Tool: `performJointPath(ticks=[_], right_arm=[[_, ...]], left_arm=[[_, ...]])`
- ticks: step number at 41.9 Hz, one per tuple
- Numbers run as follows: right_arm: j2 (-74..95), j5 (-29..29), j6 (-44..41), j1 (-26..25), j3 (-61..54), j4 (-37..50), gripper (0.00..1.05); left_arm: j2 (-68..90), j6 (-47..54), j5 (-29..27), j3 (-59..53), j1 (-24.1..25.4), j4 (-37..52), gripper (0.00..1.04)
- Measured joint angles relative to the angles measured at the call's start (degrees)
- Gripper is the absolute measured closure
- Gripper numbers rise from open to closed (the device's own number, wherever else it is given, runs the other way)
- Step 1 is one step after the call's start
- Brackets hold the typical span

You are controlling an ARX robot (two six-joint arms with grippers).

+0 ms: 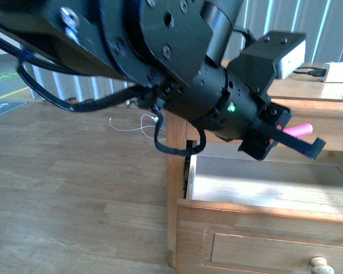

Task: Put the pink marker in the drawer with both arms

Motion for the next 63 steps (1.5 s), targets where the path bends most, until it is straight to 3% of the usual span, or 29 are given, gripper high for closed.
performJointPath(ticks=[22, 31, 39, 44, 55, 63], right_arm=[[0.0, 0.0, 0.0, 0.0, 0.0, 0.0, 0.09], [0.0, 0.0, 0.0, 0.0, 0.0, 0.0, 0.09], [0.0, 0.02, 0.0, 0.0, 0.0, 0.0, 0.09], [0.0, 0.02, 0.0, 0.0, 0.0, 0.0, 0.09], [0.0, 0.02, 0.0, 0.0, 0.0, 0.0, 0.09], [0.0, 0.02, 0.0, 0.0, 0.0, 0.0, 0.09]], left_arm=[[15.28, -2.4, -6.73, 10.36, -3.54, -1.53, 0.9], [14.21, -2.25, -9.29, 8.92, -3.39, -0.17, 0.54], [4.13, -1.27, -11.8, 0.66, -2.58, 4.17, 0.18], [-2.36, -0.57, -13.38, -3.72, -2.05, 6.69, 0.05], [-18.08, -0.24, -16.26, -16.22, -0.15, 12.07, 0.06], [-37.48, -2.86, -20.39, -32.37, 4.09, 15.02, 0.06]])
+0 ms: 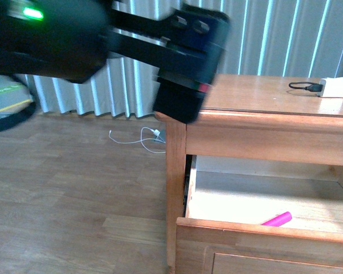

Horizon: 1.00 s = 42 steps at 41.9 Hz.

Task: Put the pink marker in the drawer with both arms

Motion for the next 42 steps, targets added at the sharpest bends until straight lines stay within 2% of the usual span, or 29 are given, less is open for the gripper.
performJointPath(ticks=[10, 17, 20, 26, 38, 42], right_arm=[[0.0, -0.02, 0.0, 0.0, 0.0, 0.0, 0.09], [0.0, 0.0, 0.0, 0.0, 0.0, 0.0, 0.09], [0.0, -0.02, 0.0, 0.0, 0.0, 0.0, 0.09], [0.0, 0.0, 0.0, 0.0, 0.0, 0.0, 0.09], [0.0, 0.0, 0.0, 0.0, 0.0, 0.0, 0.09], [0.0, 0.0, 0.0, 0.0, 0.0, 0.0, 0.09]], left_arm=[[-25.03, -8.2, -6.67, -17.9, 8.57, -6.82, 0.06], [-44.28, -13.6, -9.11, -28.35, 11.56, -17.7, 0.06], [-49.48, -15.52, -10.62, -30.91, 12.59, -19.23, 0.06], [-56.78, -19.58, -16.13, -35.08, 12.48, -19.63, 0.06], [-57.66, -21.33, -16.2, -35.6, 12.11, -19.52, 0.07], [-60.61, -16.46, -10.95, -39.17, 14.97, -13.92, 0.27]])
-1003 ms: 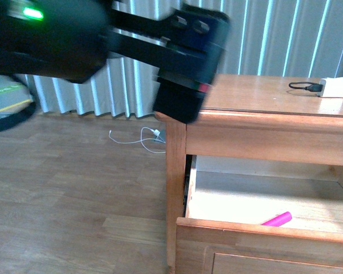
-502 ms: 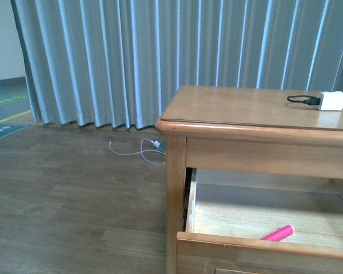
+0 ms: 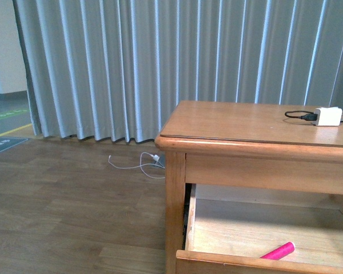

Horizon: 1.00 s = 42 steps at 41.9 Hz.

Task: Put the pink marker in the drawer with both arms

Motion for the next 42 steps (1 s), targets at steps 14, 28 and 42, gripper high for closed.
performJointPath(ticks=[14, 28, 42], right_arm=[[0.0, -0.02, 0.0, 0.0, 0.0, 0.0, 0.09], [0.0, 0.0, 0.0, 0.0, 0.0, 0.0, 0.09], [0.0, 0.0, 0.0, 0.0, -0.04, 0.0, 0.09]], left_arm=[[-11.39, 2.8, 14.08, -4.57, 14.05, -6.25, 0.99], [-12.9, 2.8, 14.51, -6.4, 15.52, -6.23, 1.01], [-15.3, 2.93, 14.62, -7.85, 15.56, -5.99, 1.01]])
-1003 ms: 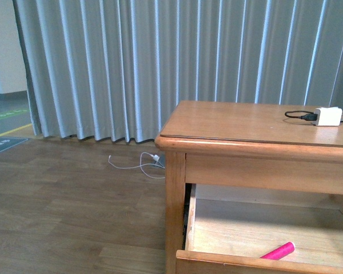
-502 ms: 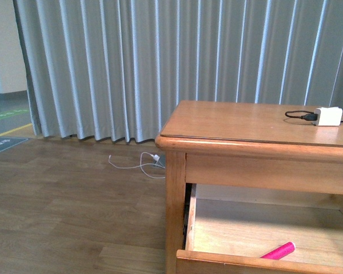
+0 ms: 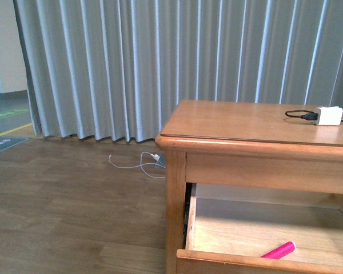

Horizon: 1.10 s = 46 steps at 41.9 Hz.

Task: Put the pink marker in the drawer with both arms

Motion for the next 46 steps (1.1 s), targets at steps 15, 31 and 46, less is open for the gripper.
performJointPath(ticks=[15, 31, 46], right_arm=[[0.0, -0.02, 0.0, 0.0, 0.0, 0.0, 0.09], [0.0, -0.02, 0.0, 0.0, 0.0, 0.0, 0.09], [16.24, -17.11, 0.04, -10.75, 8.94, -23.82, 0.09]], left_arm=[[-0.04, 0.02, 0.02, 0.0, 0.0, 0.0, 1.01], [-0.04, 0.02, 0.02, 0.0, 0.0, 0.0, 1.01], [-0.04, 0.02, 0.02, 0.0, 0.0, 0.0, 0.44]])
